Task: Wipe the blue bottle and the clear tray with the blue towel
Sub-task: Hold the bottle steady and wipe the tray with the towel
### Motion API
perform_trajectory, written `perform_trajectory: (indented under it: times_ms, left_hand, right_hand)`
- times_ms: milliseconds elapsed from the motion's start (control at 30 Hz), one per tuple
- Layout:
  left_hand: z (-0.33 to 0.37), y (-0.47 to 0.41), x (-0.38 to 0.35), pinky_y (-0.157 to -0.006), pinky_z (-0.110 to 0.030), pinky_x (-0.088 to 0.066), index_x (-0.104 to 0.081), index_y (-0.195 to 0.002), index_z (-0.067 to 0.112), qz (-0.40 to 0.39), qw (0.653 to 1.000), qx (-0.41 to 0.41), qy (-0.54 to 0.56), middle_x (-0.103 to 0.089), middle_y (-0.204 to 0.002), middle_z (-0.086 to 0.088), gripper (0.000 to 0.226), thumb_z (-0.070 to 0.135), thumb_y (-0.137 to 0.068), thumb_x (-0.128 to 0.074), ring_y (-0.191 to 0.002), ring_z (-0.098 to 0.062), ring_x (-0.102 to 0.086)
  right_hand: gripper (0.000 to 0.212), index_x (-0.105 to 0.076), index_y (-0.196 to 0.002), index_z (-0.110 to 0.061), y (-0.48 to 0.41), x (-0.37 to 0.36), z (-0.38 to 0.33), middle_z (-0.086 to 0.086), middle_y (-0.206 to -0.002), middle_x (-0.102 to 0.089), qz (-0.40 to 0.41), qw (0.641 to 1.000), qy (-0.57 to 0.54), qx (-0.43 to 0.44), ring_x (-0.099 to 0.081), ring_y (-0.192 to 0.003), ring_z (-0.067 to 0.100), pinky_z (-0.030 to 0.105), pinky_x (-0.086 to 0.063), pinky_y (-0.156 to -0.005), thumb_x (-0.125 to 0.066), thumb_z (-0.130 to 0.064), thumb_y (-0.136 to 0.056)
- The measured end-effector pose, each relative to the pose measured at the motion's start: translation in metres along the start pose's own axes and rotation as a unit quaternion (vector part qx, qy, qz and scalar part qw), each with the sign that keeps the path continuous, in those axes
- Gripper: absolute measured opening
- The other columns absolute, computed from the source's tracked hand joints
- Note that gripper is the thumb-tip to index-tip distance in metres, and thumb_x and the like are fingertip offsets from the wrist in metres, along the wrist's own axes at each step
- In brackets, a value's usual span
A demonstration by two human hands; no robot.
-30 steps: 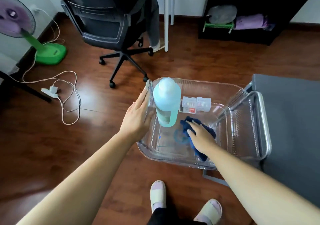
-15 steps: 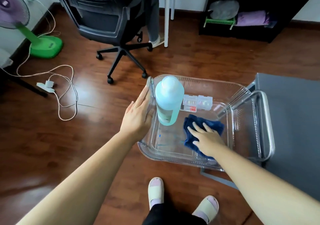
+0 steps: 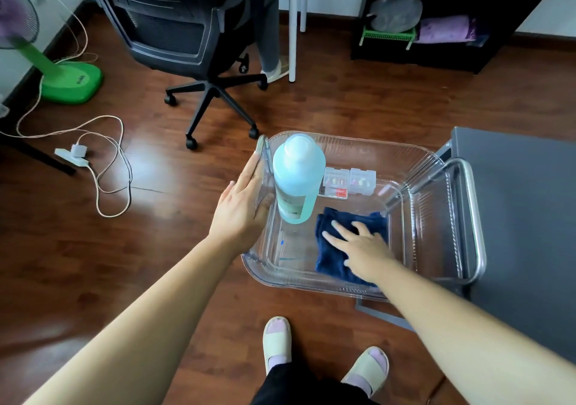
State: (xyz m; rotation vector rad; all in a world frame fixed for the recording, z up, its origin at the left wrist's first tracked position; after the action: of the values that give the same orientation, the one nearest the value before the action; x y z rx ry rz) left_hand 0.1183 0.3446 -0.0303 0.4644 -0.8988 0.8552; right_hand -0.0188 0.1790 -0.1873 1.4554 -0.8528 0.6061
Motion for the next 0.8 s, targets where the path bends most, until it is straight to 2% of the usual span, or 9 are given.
perform_trajectory:
  times_ms: [100,200,333,400,500,600,633,700,800]
  left_hand:
    - [-0.001,0.001,0.001,-0.113,-0.050,-0.026,-0.028,-0.148,0.021,0.006,1.000,0.002,-0.007,-0.009,-0.160,0.011,0.059,0.034,-0.092,-0.038,-0.141,-0.018,-0.028]
    - [-0.002,0.001,-0.001,-0.115,-0.049,-0.022,-0.018,-0.151,0.024,0.001,1.000,0.000,-0.012,-0.006,-0.160,0.014,0.061,0.031,-0.096,-0.041,-0.142,-0.016,-0.025]
    - [-0.003,0.001,0.000,-0.116,-0.047,-0.021,-0.014,-0.152,0.024,0.003,1.000,-0.001,-0.017,-0.003,-0.160,0.016,0.062,0.032,-0.097,-0.043,-0.142,-0.016,-0.025]
    - [-0.003,0.001,-0.001,-0.116,-0.047,-0.021,-0.014,-0.152,0.025,0.003,1.000,-0.003,-0.022,-0.003,-0.160,0.015,0.063,0.033,-0.096,-0.042,-0.143,-0.015,-0.023]
    - [-0.004,0.001,-0.002,-0.116,-0.046,-0.021,-0.016,-0.152,0.026,0.008,1.000,0.001,-0.020,-0.004,-0.160,0.015,0.063,0.037,-0.095,-0.040,-0.143,-0.014,-0.023]
    - [-0.005,0.001,-0.002,-0.115,-0.043,-0.019,-0.013,-0.152,0.031,0.015,1.000,0.005,-0.013,-0.003,-0.159,0.019,0.064,0.039,-0.094,-0.040,-0.142,-0.008,-0.020]
    - [-0.006,0.001,-0.002,-0.115,-0.042,-0.018,-0.013,-0.152,0.032,0.017,1.000,0.006,-0.011,-0.003,-0.159,0.020,0.064,0.039,-0.095,-0.041,-0.142,-0.007,-0.020]
    - [-0.007,0.001,-0.002,-0.114,-0.042,-0.019,-0.012,-0.152,0.032,0.019,1.000,0.009,-0.008,-0.003,-0.159,0.020,0.065,0.038,-0.095,-0.044,-0.142,-0.008,-0.020]
    - [-0.007,0.001,-0.003,-0.115,-0.044,-0.020,-0.013,-0.152,0.029,0.019,1.000,0.007,-0.012,-0.001,-0.158,0.021,0.066,0.037,-0.096,-0.047,-0.143,-0.011,-0.021]
  right_hand:
    - [0.075,-0.007,-0.147,-0.048,0.000,-0.016,-0.028,-0.015,-0.161,0.005,-0.007,0.999,-0.007,0.047,-0.001,-0.148,0.029,0.053,-0.030,-0.106,-0.055,-0.027,-0.093]
    - [0.076,-0.015,-0.145,-0.051,0.010,-0.031,-0.023,-0.020,-0.160,0.003,-0.048,0.995,-0.026,0.082,0.004,-0.149,0.024,0.057,-0.018,-0.114,-0.059,-0.021,-0.091]
    - [0.080,-0.018,-0.144,-0.051,0.006,-0.017,-0.019,-0.020,-0.160,-0.004,-0.023,0.995,0.010,0.102,-0.006,-0.148,0.024,0.061,-0.011,-0.114,-0.062,-0.015,-0.089]
    - [0.081,-0.014,-0.146,-0.050,-0.001,-0.003,-0.007,-0.019,-0.160,-0.005,0.002,0.995,0.031,0.090,-0.009,-0.148,0.024,0.059,-0.013,-0.115,-0.063,-0.019,-0.088]
    - [0.078,-0.009,-0.146,-0.051,0.001,0.007,0.042,-0.017,-0.160,-0.001,0.006,0.999,0.045,0.010,-0.012,-0.147,0.024,0.053,-0.022,-0.112,-0.058,-0.023,-0.092]
    - [0.080,-0.008,-0.145,-0.053,0.018,-0.006,0.072,-0.018,-0.160,0.004,-0.021,0.999,0.023,-0.041,-0.026,-0.136,0.028,0.040,-0.043,-0.098,-0.054,-0.016,-0.091]
    - [0.080,-0.013,-0.145,-0.053,0.024,-0.013,0.071,-0.017,-0.160,0.004,-0.032,0.998,-0.020,-0.046,-0.027,-0.133,0.028,0.038,-0.047,-0.094,-0.054,-0.012,-0.090]
    - [0.077,-0.027,-0.143,-0.049,0.031,-0.023,0.053,-0.014,-0.160,-0.001,-0.037,0.993,-0.102,-0.041,-0.028,-0.131,0.028,0.036,-0.046,-0.097,-0.058,-0.007,-0.087]
    - [0.069,-0.044,-0.134,-0.044,0.023,-0.022,0.006,-0.004,-0.151,-0.021,-0.009,0.986,-0.167,0.000,-0.041,-0.114,0.023,0.031,-0.043,-0.091,-0.057,0.001,-0.084]
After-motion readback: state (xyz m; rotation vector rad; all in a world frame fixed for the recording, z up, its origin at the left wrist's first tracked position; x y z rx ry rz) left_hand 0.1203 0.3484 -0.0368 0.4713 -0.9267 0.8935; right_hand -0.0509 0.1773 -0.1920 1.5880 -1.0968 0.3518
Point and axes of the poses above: each hand's wrist, its own y-axis away from the middle knuckle, its own x-axis out of the back of the hand, z = x × y, the point moved 10 cm from there along -y, towards the middle knuckle
